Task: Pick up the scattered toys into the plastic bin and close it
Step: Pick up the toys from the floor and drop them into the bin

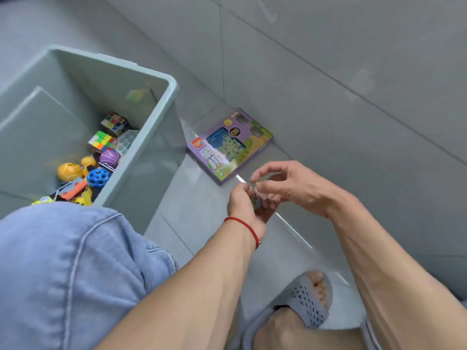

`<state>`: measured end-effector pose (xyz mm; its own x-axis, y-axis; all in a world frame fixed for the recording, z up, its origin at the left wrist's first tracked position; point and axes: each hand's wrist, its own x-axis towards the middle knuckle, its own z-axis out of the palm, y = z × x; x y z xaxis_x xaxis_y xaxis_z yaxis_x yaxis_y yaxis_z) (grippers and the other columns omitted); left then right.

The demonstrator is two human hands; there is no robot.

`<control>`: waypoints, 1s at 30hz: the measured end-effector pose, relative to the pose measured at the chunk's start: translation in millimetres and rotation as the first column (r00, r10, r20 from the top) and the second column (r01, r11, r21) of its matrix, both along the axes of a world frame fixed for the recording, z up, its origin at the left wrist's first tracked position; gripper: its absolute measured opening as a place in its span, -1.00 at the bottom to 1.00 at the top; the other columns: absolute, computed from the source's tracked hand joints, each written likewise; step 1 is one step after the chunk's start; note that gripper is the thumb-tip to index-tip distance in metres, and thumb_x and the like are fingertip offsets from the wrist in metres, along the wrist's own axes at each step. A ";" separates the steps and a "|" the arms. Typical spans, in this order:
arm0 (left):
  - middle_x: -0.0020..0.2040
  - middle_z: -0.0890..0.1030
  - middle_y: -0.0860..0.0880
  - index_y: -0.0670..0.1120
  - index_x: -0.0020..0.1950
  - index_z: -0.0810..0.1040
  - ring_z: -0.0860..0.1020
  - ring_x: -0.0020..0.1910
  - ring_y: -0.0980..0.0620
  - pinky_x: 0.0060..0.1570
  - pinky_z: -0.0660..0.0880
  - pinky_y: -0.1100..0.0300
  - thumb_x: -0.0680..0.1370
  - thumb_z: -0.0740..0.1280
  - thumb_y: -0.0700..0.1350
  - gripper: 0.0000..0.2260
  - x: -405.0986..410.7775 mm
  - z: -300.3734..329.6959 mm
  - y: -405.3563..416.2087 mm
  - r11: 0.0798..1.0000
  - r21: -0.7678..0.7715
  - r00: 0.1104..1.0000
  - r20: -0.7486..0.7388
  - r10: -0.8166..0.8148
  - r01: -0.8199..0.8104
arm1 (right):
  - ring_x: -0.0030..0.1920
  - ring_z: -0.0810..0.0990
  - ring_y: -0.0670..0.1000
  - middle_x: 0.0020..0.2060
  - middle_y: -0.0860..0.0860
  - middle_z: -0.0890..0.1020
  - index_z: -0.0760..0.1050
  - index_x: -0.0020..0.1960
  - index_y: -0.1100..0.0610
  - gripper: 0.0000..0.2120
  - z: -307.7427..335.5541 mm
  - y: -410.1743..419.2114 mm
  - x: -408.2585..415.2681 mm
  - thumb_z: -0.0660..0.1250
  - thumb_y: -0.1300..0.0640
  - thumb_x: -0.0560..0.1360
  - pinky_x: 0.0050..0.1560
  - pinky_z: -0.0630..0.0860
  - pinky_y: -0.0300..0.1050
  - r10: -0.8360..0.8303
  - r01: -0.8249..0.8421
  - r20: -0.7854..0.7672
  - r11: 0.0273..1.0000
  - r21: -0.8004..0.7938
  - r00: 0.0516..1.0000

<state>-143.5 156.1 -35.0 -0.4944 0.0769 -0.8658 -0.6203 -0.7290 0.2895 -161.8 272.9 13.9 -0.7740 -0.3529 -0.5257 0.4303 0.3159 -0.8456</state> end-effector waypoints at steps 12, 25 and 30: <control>-0.17 0.60 -0.18 -0.13 0.12 0.56 0.57 -0.26 -0.13 -0.09 0.61 0.03 0.51 0.08 -0.22 -0.68 11.4 118.6 -94.9 0.982 0.057 0.961 -0.200 0.190 -0.182 | -0.41 0.67 0.04 -0.36 0.02 0.71 0.68 -0.11 0.01 -0.71 149.8 -113.6 7.9 0.21 0.27 0.47 -0.34 0.58 -0.15 0.440 -0.229 -0.420 0.856 0.464 0.794; 0.59 0.20 -0.10 -0.14 0.58 0.14 0.23 0.54 -0.20 0.41 0.30 -0.28 0.68 0.01 -0.09 -0.54 -5.1 202.6 -304.4 0.861 -0.289 0.893 -0.306 0.330 -0.417 | -0.36 0.65 -0.03 -0.33 -0.07 0.71 0.66 -0.06 -0.10 -0.75 163.4 -145.9 19.0 0.28 0.19 0.51 -0.26 0.53 -0.28 0.385 -0.125 -0.553 0.885 0.449 0.739; 0.40 0.46 -0.24 -0.21 0.41 0.43 0.50 0.25 -0.22 0.17 0.53 -0.14 0.58 0.20 -0.02 -0.55 -15.2 143.5 -325.4 0.747 -0.661 0.984 -0.171 -0.056 -0.072 | -0.33 0.67 -0.08 -0.32 -0.12 0.70 0.66 -0.07 -0.10 -0.74 109.8 -131.2 6.2 0.28 0.20 0.51 -0.24 0.61 -0.18 0.384 -0.139 -0.425 0.854 0.502 0.820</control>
